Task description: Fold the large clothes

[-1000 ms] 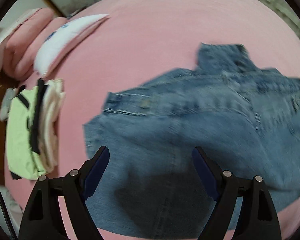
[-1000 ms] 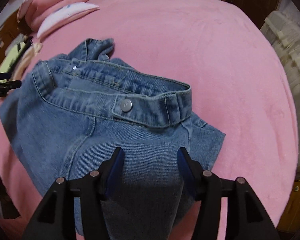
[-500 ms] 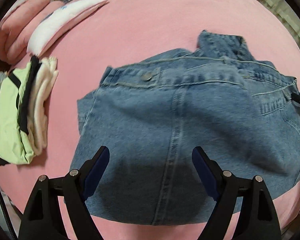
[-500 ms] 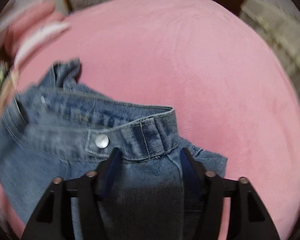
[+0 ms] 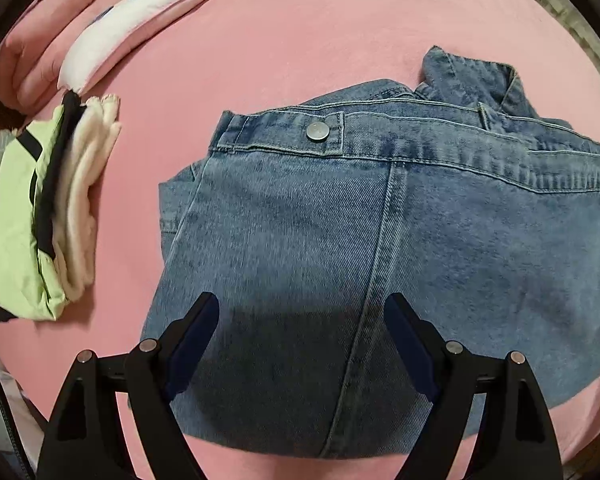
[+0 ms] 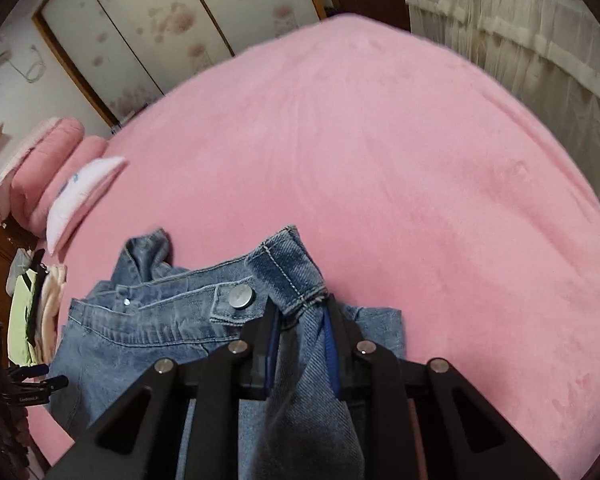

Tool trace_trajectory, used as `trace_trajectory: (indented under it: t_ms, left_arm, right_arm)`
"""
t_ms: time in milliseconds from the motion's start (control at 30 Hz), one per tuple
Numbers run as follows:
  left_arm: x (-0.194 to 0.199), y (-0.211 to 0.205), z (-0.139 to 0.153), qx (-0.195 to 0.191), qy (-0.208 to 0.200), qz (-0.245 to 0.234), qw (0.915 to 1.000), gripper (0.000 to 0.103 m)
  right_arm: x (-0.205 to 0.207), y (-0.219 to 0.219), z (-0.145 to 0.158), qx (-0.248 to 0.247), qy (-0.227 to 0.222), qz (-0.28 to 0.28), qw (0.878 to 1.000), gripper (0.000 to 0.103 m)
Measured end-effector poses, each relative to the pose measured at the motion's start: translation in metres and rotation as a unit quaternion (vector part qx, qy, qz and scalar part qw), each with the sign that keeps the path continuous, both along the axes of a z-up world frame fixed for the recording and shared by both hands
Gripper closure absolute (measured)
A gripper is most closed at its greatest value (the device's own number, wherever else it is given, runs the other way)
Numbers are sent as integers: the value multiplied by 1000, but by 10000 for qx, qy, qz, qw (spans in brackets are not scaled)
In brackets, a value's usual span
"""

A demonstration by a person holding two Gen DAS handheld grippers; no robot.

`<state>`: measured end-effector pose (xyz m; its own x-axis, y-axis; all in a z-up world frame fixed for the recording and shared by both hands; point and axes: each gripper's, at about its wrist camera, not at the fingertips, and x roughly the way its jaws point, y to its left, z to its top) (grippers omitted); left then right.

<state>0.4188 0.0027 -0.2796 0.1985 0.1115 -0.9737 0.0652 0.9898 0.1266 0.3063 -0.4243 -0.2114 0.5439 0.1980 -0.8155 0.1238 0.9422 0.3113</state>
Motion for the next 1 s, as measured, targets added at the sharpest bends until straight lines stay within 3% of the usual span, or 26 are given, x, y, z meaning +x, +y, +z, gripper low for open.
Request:
trace_trajectory:
  t_ms: [100,233,467,500,533,567,600,833,900,933,1000]
  left_arm:
    - [8,-2,-6,115,-6,10,9999,20]
    - [11,3,-4,84,-53,74,9999,20]
    - [-1,16,-5,-14,62,100,9999,20]
    - [-3,18,-6,-13,77,84,9999,20]
    - [-6,18,-8,-10,99,65,9999,20]
    - [-8,18,-10,-9,123,54,9999,20]
    - [-10,19,-12,-12,154,45,9999,20]
    - [-22,19,-11,-42,165,-92,9998,20]
    - [-21,23,-13,-21,191,-99,9998,20]
    - [-21,23,-11,-44,186,-90,9998,20]
    - [-21,27,-5,-242,76,-50,9997,21]
  right_arm:
    - [15,-6,-17,68,451,-119,9989,75]
    - [-4,-20,-5,-15,309,-793,9964,71]
    - [-39,-5,-25,-142,1252,53,9920,68]
    - [-44,-4,-28,-141,1275,89,9917,69]
    - [-50,-3,-30,23,1228,123,9923,76]
    - [-53,-4,-31,168,1179,151,9928,98]
    - [-57,-4,-32,294,1125,148,9931,99]
    - [-71,4,-21,-684,888,-177,9935,100]
    - [-68,3,-22,-1686,1126,-680,9769,99]
    - [-67,3,-17,-1807,1078,-907,9734,99]
    - [-77,0,5,-1390,611,-1240,9806,99]
